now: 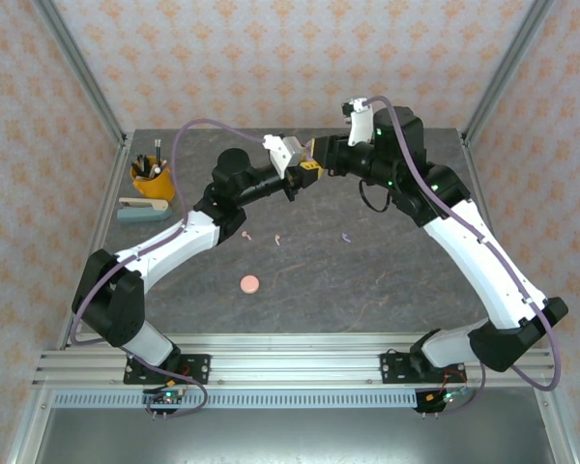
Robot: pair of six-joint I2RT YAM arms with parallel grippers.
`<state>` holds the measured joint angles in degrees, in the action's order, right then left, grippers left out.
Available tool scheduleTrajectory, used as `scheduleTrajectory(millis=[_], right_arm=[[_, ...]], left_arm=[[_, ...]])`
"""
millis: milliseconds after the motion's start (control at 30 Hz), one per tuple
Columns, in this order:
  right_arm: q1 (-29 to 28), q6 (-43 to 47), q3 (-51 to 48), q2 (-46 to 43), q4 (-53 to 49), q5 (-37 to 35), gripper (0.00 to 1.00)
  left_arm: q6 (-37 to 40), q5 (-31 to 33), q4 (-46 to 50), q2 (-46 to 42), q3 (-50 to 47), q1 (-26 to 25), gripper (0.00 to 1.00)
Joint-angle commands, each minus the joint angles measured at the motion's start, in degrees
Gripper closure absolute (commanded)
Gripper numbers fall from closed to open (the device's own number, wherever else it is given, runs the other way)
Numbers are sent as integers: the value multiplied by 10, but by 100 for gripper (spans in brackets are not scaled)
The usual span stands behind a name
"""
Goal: Insert wireless bluetooth earbuds into charging case
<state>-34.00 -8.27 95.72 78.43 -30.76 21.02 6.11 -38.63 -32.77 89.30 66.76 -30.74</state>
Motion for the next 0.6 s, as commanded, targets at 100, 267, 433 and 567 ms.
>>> scheduleTrajectory(millis=[100, 267, 433, 567], right_arm=[[-3, 12, -9, -13, 17, -15, 78], [-3, 13, -10, -11, 20, -24, 78], [-3, 15, -9, -8, 20, -33, 78], [-3, 13, -9, -6, 21, -40, 78]], left_arm=[[3, -20, -7, -25, 25, -4, 100], [4, -23, -4, -29, 24, -8, 100], [7, -25, 0, -34, 22, -10, 100], [7, -26, 2, -36, 20, -12, 100]])
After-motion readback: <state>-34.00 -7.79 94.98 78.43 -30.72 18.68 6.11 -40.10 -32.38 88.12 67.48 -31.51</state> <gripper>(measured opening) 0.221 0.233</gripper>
